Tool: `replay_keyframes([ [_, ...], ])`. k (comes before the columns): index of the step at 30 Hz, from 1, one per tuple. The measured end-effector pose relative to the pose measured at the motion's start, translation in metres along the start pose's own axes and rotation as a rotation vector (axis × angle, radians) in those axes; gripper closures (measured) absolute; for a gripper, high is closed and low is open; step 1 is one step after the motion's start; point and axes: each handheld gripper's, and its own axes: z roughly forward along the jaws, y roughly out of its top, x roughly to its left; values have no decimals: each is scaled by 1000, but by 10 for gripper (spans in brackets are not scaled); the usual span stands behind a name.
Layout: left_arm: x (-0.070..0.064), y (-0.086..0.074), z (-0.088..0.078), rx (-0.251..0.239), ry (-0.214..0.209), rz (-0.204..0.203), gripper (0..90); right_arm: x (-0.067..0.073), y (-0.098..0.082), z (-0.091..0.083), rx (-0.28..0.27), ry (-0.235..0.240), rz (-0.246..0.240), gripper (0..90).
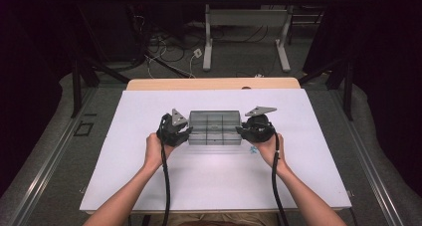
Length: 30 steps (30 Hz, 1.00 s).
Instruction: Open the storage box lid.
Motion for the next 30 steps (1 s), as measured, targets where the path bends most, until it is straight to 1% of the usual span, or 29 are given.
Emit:
replay_keyframes([
  [2, 0, 1, -1, -1, 2, -1, 679, 0, 1, 0, -3, 1, 4, 674],
  [3, 1, 3, -1, 4, -2, 3, 678, 0, 1, 1, -5, -1, 2, 674],
  [4, 1, 3, -1, 1, 1, 11, 678, 0, 2, 0, -2, -2, 5, 674],
  [7, 2, 5, -1, 0, 5, 8, 678, -1, 3, 1, -6, 2, 7, 675],
  [9, 3, 7, 0, -4, 6, 12, 679, -1, 5, 1, 2, -2, 9, 675],
  [10, 3, 7, -1, 5, 4, 12, 679, -1, 5, 1, -2, 0, 6, 674],
  [12, 4, 9, 0, 2, 10, 11, 679, -1, 6, 2, 1, -2, 7, 675],
  [14, 4, 10, 0, 5, 3, 3, 679, -1, 7, 2, 3, -4, 15, 675],
  [15, 4, 10, 1, -3, 12, 3, 679, -1, 7, 2, 3, -6, 12, 675],
  [17, 5, 12, 0, 6, 11, 6, 682, -1, 8, 2, 2, -7, 9, 674],
  [19, 4, 13, 0, 4, 10, -13, 682, -2, 10, 1, 10, -11, 9, 674],
  [21, 5, 14, 0, 15, 14, 1, 682, -3, 11, 1, 11, -17, 15, 672],
  [22, 4, 14, 1, 11, 20, -2, 682, -4, 12, 1, 8, -21, 14, 669],
  [23, 4, 16, 0, 23, 21, 0, 682, -4, 13, 0, 12, -24, 17, 669],
  [24, 5, 16, 0, 22, 26, 6, 682, -4, 14, -1, 16, -28, 16, 668],
  [25, 4, 17, 0, 27, 26, 2, 682, -4, 15, -1, 23, -29, 2, 668],
  [26, 4, 18, 0, 29, 30, -2, 682, -2, 16, -1, 22, -45, -9, 669],
  [27, 4, 20, 0, 40, 34, 9, 682, -1, 17, 0, 26, -49, -16, 671],
  [28, 4, 21, 0, 49, 35, 7, 682, 0, 18, 1, 30, -52, -21, 671],
  [29, 4, 23, 0, 54, 41, 11, 682, 0, 20, 1, 48, -57, -34, 671],
  [30, 3, 24, -1, 56, 47, 12, 684, 0, 21, 2, 44, -70, -46, 671],
])
